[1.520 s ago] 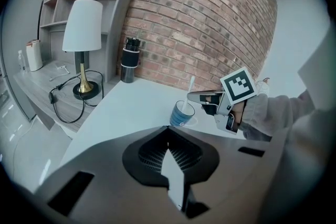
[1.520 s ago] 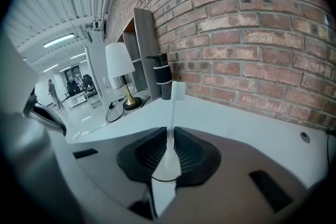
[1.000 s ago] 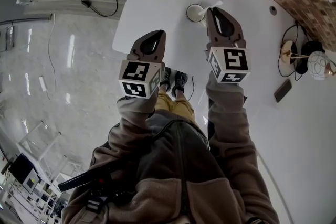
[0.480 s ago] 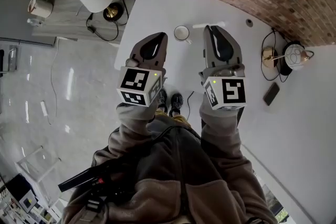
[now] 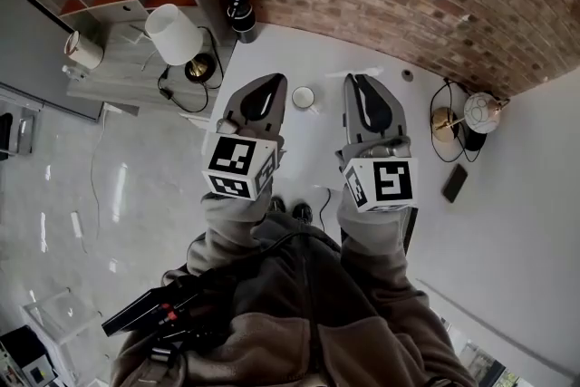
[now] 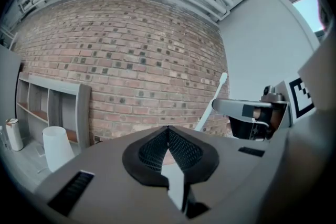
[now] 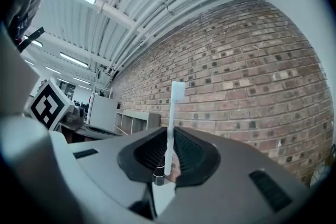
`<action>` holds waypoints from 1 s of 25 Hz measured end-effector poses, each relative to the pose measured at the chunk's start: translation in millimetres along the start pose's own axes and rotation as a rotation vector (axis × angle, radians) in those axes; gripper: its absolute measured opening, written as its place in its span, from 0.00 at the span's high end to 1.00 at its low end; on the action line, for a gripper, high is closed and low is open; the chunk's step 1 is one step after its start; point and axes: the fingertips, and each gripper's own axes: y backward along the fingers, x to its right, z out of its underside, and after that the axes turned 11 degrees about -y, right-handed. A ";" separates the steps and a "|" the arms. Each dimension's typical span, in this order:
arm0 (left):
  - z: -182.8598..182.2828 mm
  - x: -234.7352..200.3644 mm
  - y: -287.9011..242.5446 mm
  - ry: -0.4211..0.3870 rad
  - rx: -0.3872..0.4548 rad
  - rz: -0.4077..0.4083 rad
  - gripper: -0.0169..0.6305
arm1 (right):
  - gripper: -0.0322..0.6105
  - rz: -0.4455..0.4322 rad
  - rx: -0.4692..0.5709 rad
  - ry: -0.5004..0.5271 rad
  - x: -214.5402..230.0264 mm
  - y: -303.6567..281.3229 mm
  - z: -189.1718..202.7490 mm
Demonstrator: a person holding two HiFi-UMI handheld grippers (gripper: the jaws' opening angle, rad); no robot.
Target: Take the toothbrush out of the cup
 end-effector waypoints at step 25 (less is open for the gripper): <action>-93.4 -11.8 13.6 -0.130 0.181 -0.032 0.97 | 0.89 -0.028 0.196 0.094 -17.1 8.2 -88.2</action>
